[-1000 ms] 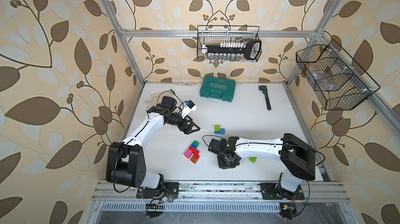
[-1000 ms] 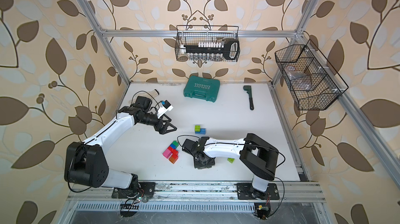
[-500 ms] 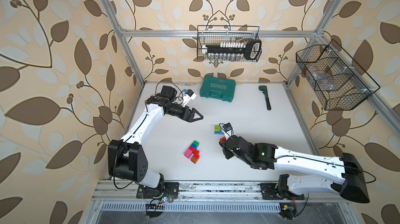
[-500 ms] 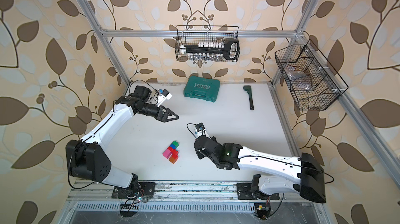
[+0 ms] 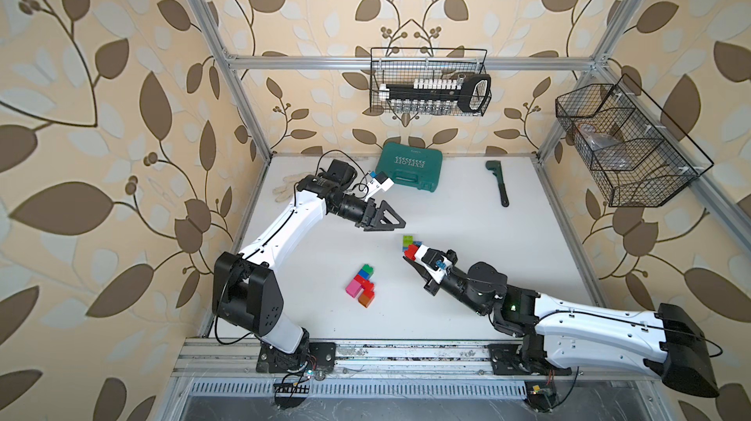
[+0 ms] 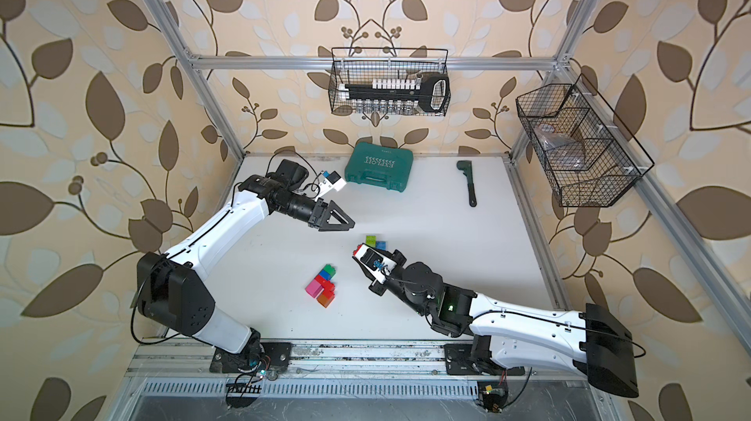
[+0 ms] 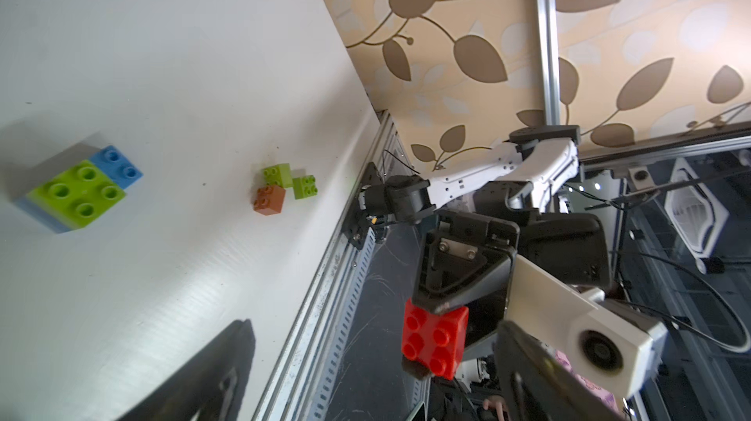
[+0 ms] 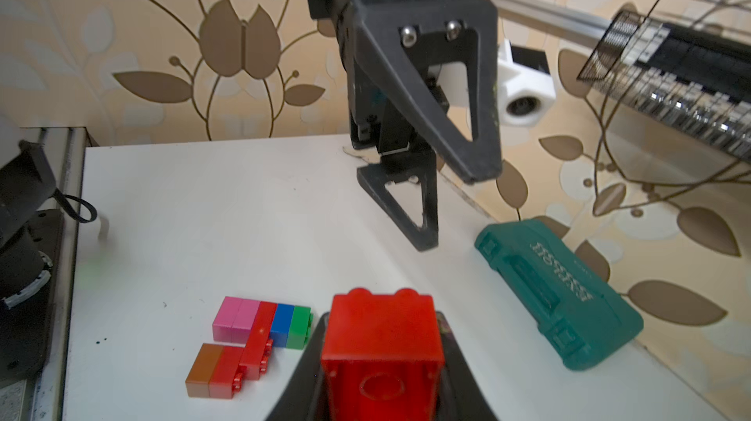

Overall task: Assemble the letter h with lego
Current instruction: Adjust the lego brick at the center of the board.

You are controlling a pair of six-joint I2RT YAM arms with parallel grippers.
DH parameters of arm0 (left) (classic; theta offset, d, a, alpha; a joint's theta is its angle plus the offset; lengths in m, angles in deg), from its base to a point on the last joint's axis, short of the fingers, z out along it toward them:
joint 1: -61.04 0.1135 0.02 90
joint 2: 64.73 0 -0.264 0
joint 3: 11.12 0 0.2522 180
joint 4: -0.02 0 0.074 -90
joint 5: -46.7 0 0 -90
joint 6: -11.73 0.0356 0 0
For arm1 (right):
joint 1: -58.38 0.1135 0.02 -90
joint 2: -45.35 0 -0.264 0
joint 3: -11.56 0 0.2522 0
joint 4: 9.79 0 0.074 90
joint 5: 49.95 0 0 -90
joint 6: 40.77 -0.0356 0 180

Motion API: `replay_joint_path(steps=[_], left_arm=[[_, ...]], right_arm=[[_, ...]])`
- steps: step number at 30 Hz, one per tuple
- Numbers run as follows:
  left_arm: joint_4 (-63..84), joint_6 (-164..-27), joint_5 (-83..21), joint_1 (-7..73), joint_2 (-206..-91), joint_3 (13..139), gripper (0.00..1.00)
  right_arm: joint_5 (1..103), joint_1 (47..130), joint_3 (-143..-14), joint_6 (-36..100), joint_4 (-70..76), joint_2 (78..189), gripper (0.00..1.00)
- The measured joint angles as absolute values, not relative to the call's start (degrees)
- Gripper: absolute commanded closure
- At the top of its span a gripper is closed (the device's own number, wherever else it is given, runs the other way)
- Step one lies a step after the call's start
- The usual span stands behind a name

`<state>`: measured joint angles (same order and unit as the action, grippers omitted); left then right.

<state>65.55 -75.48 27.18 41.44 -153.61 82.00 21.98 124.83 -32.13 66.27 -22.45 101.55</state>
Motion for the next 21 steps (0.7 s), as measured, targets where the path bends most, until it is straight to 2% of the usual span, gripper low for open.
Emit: replay_joint_path(steps=[5, 13, 21], left_arm=[[67.95, -72.25, 31.79, 39.52, -153.28, 81.80, 0.15], [69.55, -68.14, 36.34, 36.94, -148.39, 79.20, 0.16], [69.46, -68.55, 37.82, 35.08, -146.97, 79.18, 0.24]], right_arm=[[27.10, 123.41, -31.76, 69.76, -26.90, 100.48, 0.90], [32.43, 119.19, -31.78, 69.85, -28.83, 99.63, 0.90], [36.06, 119.00, -32.44, 69.87, -28.83, 101.84, 0.91]])
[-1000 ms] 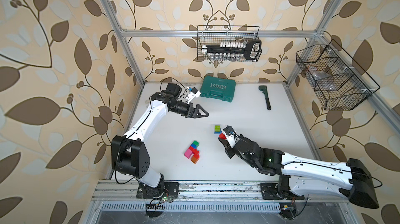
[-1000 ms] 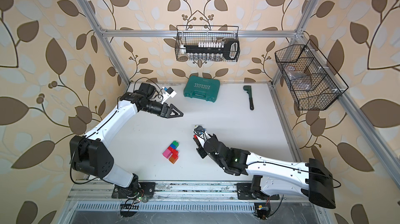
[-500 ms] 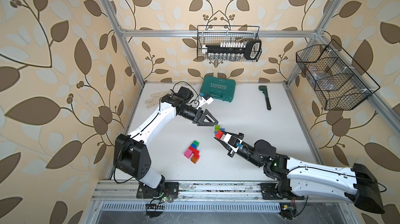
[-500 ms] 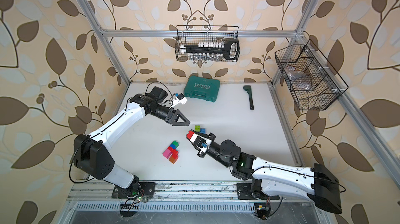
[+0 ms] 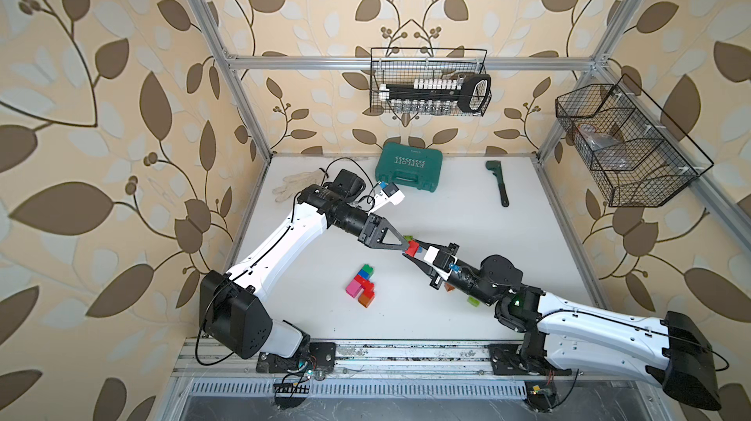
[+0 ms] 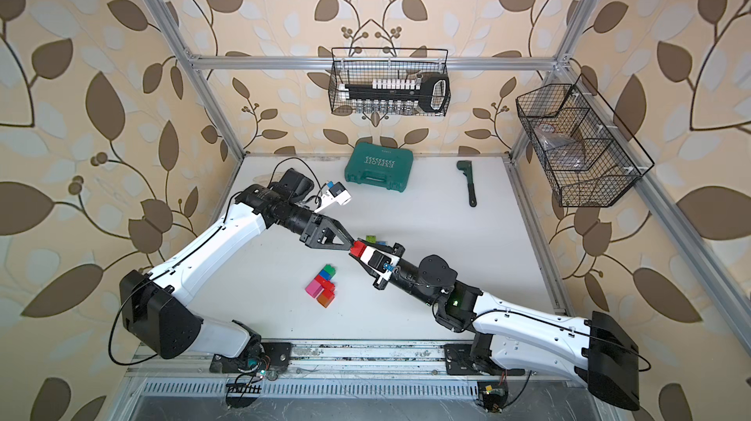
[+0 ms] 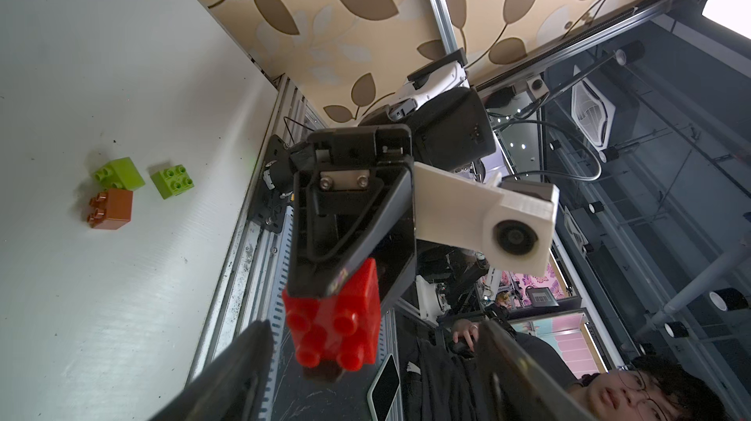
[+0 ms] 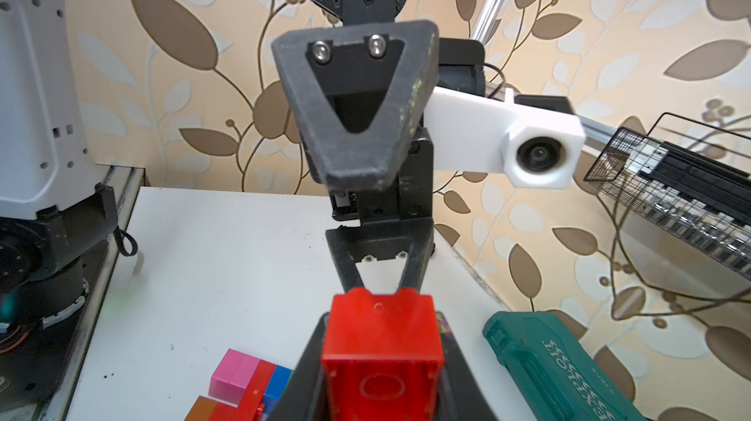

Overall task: Assemble the letter h with lego
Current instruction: Adjust the lego brick at the center of the board.

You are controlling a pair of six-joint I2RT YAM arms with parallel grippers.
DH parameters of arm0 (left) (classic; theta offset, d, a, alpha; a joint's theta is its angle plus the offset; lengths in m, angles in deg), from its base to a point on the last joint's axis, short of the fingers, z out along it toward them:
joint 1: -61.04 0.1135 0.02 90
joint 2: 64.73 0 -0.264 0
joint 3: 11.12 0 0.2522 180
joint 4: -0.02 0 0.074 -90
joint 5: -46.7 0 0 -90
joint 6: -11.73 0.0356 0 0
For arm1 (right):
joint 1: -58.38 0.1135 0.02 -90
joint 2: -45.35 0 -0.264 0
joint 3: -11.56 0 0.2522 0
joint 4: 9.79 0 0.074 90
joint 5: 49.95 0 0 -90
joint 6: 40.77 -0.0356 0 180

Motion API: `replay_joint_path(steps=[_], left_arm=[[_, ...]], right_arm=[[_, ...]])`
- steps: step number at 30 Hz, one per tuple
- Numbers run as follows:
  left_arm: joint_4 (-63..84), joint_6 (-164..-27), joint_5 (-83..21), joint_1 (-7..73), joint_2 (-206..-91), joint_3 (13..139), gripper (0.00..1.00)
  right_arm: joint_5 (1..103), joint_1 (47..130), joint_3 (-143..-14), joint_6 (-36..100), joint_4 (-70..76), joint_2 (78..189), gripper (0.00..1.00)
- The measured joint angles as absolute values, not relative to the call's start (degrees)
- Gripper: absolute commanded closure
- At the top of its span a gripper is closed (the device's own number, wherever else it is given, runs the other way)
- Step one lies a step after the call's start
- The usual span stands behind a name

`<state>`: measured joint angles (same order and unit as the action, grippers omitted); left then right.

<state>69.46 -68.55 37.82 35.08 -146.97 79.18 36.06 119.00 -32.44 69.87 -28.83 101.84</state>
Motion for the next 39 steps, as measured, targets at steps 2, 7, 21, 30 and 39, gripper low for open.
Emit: replay_joint_path(steps=[2, 7, 21, 30, 39], left_arm=[[69.16, -69.25, 37.45, 34.56, -146.97, 79.18, 0.24], [68.57, -70.50, 37.04, 33.60, -146.99, 79.18, 0.35], [67.98, -70.98, 35.96, 33.68, -148.98, 78.89, 0.89], [67.17, -70.17, 24.47, 33.25, -150.68, 78.89, 0.91], [62.05, -62.78, 4.27, 29.71, -154.05, 75.94, 0.87]], right_arm=[[36.67, 119.00, -32.74, 69.89, -29.27, 102.60, 0.92], [37.06, 119.00, -33.51, 70.31, -30.23, 103.63, 0.91], [37.15, 117.71, -33.22, 71.84, -31.82, 103.85, 0.61], [37.13, 117.53, -28.63, 67.82, -25.72, 97.36, 0.40], [15.80, 116.92, -27.80, 38.31, 2.08, 85.20, 0.13]])
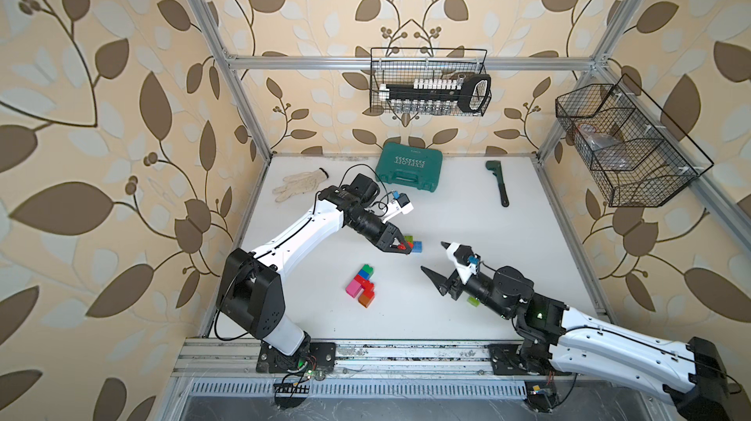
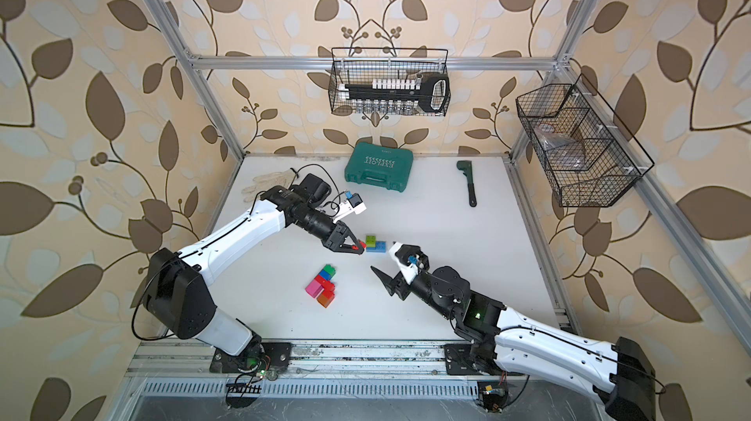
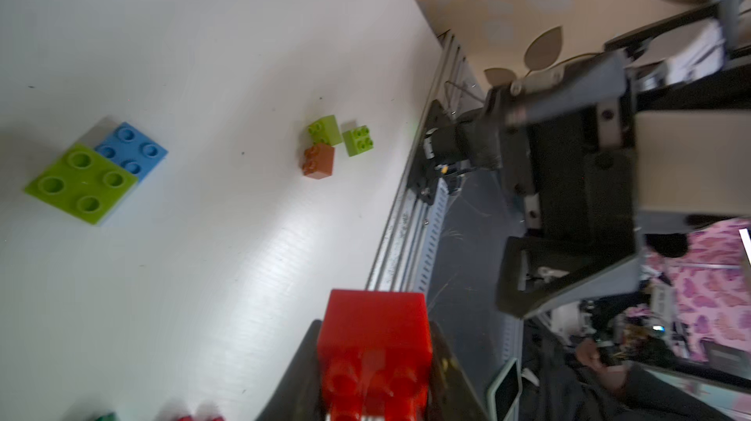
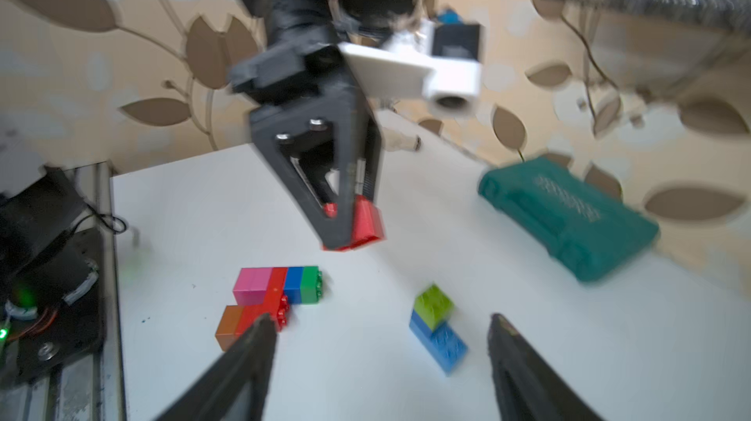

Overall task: Assemble the letter h with lego
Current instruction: Adjust the lego brick at the center of the board.

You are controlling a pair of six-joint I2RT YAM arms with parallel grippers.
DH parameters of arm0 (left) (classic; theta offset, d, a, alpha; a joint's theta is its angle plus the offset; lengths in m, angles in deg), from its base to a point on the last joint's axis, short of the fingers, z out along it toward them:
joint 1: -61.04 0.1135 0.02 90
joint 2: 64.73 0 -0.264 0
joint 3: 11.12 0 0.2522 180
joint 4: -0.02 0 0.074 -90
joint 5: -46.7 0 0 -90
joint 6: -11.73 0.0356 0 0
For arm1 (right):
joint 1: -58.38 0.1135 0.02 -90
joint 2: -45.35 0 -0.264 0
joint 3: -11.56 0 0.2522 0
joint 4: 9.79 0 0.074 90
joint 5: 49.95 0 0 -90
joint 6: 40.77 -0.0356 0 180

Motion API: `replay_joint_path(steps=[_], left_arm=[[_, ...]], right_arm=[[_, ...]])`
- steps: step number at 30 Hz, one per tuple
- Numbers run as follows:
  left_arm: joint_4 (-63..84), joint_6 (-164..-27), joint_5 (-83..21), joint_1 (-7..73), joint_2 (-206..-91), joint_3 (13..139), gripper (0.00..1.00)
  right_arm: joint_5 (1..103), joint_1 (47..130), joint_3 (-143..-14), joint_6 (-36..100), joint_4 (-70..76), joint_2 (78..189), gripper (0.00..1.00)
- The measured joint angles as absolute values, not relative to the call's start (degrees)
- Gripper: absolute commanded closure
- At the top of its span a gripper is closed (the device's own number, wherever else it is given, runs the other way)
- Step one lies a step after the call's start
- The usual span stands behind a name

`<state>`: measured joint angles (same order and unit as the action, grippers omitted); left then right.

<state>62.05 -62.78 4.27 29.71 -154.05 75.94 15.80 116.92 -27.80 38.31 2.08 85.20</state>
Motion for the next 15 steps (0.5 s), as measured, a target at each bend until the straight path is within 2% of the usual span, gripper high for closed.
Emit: replay_joint_path(steps=[3, 6, 11, 15], left_arm=[[58.40, -58.76, -5.41, 23.43, -154.11, 71.75, 0.87], [56.19, -55.51, -14.83, 16.92, -155.36, 68.99, 0.86], [52.15, -51.11, -27.09, 9.75, -160.32, 67.86, 0.83], [50.34, -48.49, -34.50, 6.78, -166.11, 67.86, 0.79]], right_arm=[[9.74, 112.39, -34.01, 21.79, 19.63, 85.62, 0.14], [10.90, 104.48, -39.43, 9.37, 33.42, 87.70, 0.16], [22.83, 88.70, -43.69, -1.56, 49.97, 93.57, 0.19], [33.30, 82.17, -43.72, -5.21, 58.14, 98.19, 0.24]])
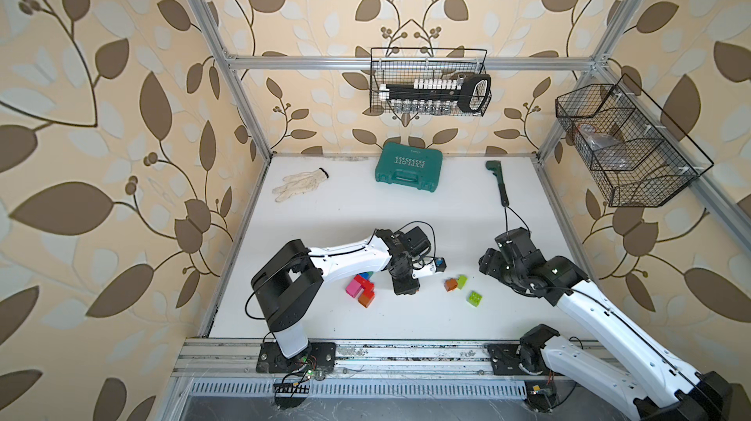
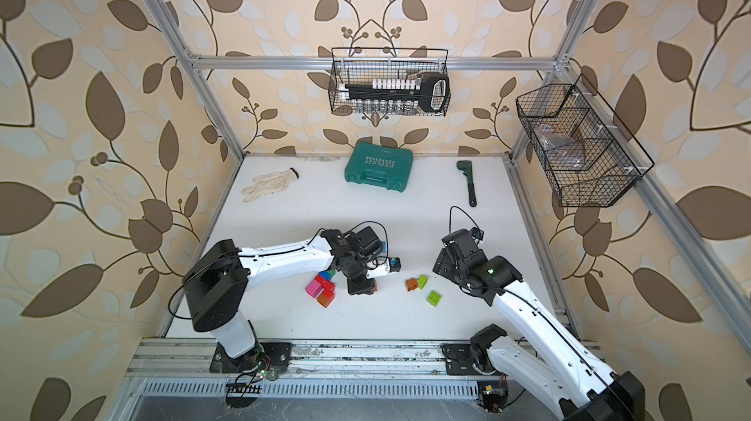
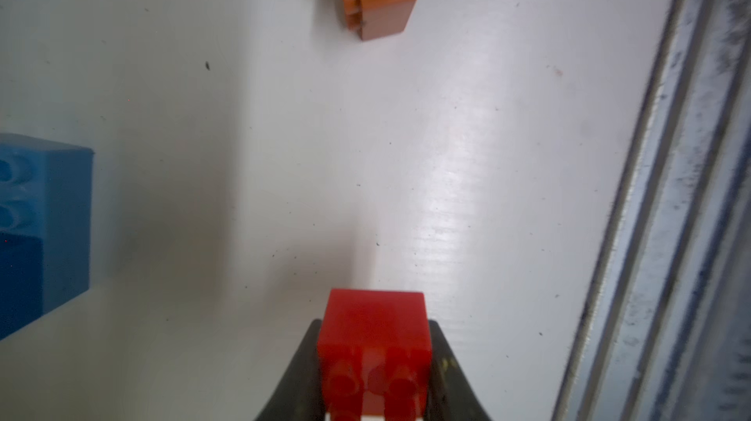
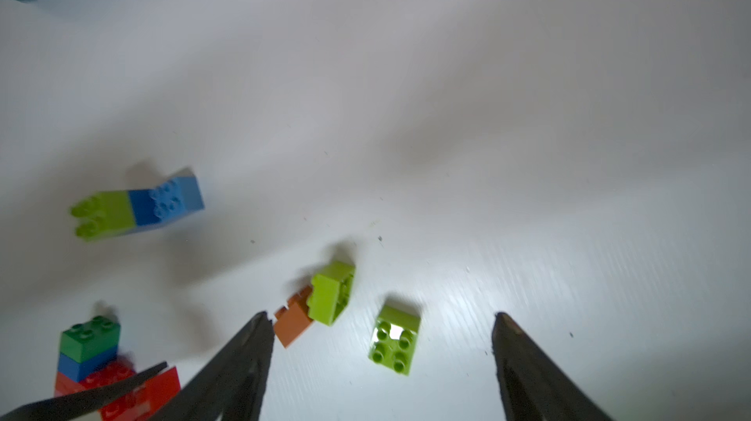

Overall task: Assemble the letter h with lego
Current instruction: Adjust the lego brick at the center of the board.

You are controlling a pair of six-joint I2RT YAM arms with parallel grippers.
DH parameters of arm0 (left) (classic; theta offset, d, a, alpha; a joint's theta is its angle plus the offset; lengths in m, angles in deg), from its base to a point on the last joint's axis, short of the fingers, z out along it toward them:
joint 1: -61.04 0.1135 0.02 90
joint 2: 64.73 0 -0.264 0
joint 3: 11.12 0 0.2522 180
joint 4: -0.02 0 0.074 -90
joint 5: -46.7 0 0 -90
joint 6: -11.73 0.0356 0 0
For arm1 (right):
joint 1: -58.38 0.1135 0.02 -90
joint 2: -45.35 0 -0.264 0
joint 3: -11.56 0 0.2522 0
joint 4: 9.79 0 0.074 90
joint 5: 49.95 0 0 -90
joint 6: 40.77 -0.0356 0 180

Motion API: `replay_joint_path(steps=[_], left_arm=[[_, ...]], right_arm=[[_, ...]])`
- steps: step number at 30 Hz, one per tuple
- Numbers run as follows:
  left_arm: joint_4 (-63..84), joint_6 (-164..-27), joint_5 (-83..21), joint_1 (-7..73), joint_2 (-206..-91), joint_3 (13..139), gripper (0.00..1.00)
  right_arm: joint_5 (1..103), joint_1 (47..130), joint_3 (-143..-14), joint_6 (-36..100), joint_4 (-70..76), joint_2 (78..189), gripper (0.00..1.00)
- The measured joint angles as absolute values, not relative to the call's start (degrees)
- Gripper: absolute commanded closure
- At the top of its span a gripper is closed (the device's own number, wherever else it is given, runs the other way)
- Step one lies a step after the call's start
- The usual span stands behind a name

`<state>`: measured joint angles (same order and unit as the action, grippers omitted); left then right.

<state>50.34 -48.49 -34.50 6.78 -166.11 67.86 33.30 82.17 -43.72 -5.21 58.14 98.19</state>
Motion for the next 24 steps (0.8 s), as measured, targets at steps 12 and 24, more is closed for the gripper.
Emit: replay_joint_path(steps=[12, 24], left_arm=[[45.68, -44.71, -40.88, 5.51, -169.04, 67.07, 0.46], [49.64, -44.05, -34.92, 7.46, -163.75, 65.63, 0.32]], right_arm=[[47.49, 82.47, -39.65, -13.12, 58.14, 108.07, 0.30], [47.09, 85.62, -39.65, -13.38, 50.51, 120.85, 0.55]])
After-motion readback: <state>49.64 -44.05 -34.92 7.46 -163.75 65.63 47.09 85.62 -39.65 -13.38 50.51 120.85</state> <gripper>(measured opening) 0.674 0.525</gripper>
